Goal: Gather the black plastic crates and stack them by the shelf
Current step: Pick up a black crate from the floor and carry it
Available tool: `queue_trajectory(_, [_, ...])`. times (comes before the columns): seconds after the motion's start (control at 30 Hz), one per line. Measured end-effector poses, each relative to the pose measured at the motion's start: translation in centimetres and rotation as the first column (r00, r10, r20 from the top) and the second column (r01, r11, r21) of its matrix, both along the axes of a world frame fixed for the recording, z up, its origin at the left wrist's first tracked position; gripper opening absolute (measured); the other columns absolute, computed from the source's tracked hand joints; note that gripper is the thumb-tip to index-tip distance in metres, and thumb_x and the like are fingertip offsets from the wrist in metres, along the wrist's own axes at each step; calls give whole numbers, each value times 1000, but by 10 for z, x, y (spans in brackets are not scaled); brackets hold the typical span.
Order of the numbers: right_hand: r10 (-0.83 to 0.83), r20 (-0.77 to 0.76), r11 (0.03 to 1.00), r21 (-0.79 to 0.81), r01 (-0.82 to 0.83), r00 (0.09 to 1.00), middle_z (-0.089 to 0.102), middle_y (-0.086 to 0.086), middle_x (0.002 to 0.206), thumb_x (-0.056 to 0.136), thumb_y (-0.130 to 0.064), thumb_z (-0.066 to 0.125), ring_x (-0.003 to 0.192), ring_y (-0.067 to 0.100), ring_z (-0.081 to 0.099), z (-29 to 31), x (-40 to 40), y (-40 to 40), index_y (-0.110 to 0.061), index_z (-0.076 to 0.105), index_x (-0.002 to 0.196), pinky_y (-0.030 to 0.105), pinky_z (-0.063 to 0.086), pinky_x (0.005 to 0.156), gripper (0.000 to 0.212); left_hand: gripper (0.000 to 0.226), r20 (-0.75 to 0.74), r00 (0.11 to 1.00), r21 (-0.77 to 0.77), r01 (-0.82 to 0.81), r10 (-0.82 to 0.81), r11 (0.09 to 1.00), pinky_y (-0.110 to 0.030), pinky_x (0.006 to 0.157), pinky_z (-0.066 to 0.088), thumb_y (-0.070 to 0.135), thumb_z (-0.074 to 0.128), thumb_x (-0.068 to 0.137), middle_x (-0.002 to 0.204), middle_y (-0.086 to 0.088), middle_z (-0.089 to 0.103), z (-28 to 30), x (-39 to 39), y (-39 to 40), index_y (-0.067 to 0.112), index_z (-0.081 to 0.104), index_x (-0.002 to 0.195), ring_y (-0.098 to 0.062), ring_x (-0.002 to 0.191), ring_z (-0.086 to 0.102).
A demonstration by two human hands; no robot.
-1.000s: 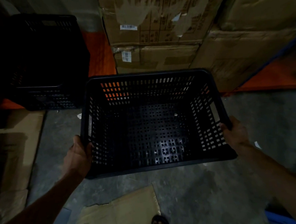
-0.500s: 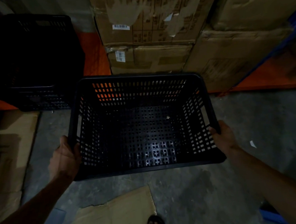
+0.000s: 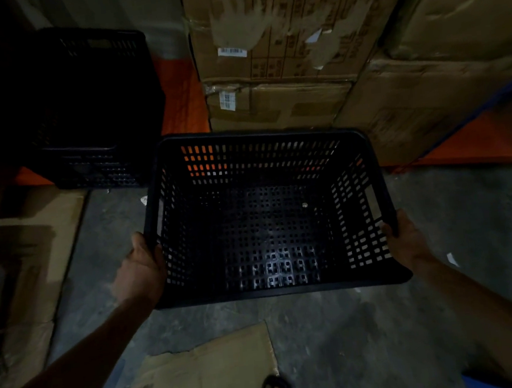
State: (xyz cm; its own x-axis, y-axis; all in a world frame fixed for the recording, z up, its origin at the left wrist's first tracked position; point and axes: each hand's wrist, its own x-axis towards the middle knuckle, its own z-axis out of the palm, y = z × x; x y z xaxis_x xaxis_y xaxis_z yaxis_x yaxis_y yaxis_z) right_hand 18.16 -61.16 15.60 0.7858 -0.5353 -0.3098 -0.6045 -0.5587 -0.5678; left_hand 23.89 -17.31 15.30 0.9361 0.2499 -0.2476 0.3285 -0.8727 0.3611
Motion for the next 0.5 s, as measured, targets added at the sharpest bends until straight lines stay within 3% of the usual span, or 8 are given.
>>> queue_trajectory(0.13, [5, 51, 1000, 25, -7, 999, 52, 9, 89, 95, -12, 49, 85, 22, 50, 4, -4, 2, -11, 45, 100, 26, 28, 67, 6, 26, 6, 1000, -8, -2, 2, 1000, -40, 64, 37, 30, 40, 98, 101, -29, 64, 5, 0, 0, 6, 38, 109, -47, 89, 62])
queue_trajectory(0.3, [-16, 57, 998, -67, 20, 998, 60, 20, 100, 97, -17, 45, 96, 40, 60, -7, -15, 4, 0, 48, 119, 31, 34, 73, 28, 25, 11, 1000, -26, 16, -16, 1000, -40, 63, 37, 27, 42, 98, 99, -28, 64, 8, -1, -4, 5, 38, 108, -47, 87, 63])
queue_trajectory(0.5, [-52, 64, 994, -95, 58, 997, 63, 25, 108, 98, -21, 44, 98, 44, 60, -12, -27, 7, -1, 47, 118, 32, 35, 73, 28, 29, -9, 1000, -2, 20, -20, 1000, -41, 64, 38, 30, 41, 98, 100, -29, 64, 7, 1, -5, 6, 37, 112, -48, 87, 63])
